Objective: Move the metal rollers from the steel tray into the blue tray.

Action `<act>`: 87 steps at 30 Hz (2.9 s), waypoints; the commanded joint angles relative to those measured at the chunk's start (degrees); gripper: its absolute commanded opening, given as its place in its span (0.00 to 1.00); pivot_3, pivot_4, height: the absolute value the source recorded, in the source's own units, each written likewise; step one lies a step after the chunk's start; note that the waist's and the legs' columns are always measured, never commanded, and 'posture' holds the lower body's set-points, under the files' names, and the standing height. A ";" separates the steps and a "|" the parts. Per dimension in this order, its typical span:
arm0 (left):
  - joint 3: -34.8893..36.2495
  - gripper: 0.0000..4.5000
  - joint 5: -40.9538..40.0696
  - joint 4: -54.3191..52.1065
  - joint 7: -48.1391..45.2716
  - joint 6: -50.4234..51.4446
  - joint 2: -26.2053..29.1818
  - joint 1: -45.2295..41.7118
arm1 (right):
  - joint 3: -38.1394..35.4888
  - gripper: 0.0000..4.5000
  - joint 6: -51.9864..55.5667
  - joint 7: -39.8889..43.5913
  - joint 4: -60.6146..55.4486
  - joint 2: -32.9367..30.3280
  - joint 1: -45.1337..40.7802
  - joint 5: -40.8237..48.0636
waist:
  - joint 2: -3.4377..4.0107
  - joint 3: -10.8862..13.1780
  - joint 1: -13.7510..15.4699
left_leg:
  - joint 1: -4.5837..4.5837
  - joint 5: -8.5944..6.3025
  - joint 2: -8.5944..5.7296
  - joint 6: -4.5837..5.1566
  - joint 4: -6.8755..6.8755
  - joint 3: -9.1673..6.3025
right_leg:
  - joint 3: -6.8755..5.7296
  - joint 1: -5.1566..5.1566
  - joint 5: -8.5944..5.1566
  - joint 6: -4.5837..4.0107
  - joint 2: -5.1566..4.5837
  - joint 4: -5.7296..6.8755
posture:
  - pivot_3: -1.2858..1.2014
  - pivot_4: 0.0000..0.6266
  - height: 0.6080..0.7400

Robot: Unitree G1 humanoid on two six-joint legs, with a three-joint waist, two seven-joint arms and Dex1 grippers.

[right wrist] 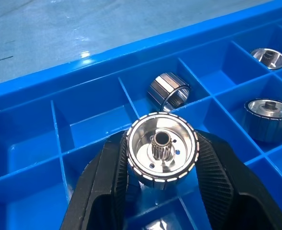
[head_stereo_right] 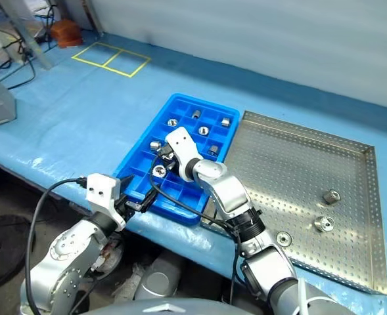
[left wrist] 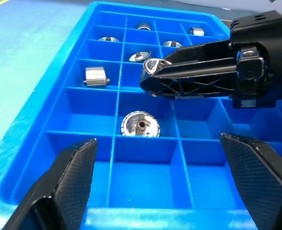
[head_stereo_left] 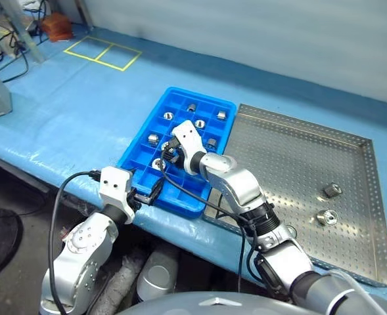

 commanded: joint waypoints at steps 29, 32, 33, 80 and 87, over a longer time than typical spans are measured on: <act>-4.24 1.00 -0.58 -0.57 -3.06 0.12 1.80 -4.70 | -5.46 0.37 2.81 -1.29 -8.27 -5.46 4.51 -0.34 | 0.01 -0.01 1.11 | -0.02 -0.03 0.03 -0.05 0.09 -0.03 | -0.12 0.02 0.01 0.01 0.00 0.04 | 0.71 0.24 1.00; -4.41 1.00 -0.75 -0.19 -3.45 0.01 1.95 -5.08 | -6.21 0.37 3.30 -1.77 -7.73 -5.92 5.00 -0.35 | 0.01 -0.01 1.02 | -0.02 -0.03 0.03 -0.05 0.12 -0.03 | -0.12 0.03 0.01 0.02 0.00 0.06 | 0.71 0.24 1.00; -4.50 1.00 -0.73 -0.04 -3.56 -0.03 1.96 -5.21 | -6.27 0.37 3.51 -1.65 -7.42 -5.95 5.25 -0.21 | 0.01 -0.02 0.97 | -0.02 -0.03 0.03 -0.05 0.13 -0.03 | -0.12 0.03 0.00 0.01 0.00 0.06 | 0.71 0.24 1.00; -29.26 1.00 8.82 47.17 -45.80 -20.32 2.26 -49.37 | -25.81 1.00 17.14 -8.93 -63.35 -14.61 45.34 5.63 | 0.06 -0.10 -25.28 | 0.82 -0.01 -0.08 0.16 0.65 -0.23 | 0.18 1.08 0.05 0.05 0.01 0.25 | 0.50 0.24 1.00; -30.47 1.00 13.33 58.72 -50.51 -30.66 -1.00 -52.99 | -28.67 1.00 14.50 -9.39 -63.35 -15.19 51.58 6.74 | 0.06 -0.10 -25.69 | 0.81 -0.03 -0.09 0.20 0.64 -0.14 | 0.26 1.06 0.06 0.07 -0.01 0.20 | 0.49 0.24 1.00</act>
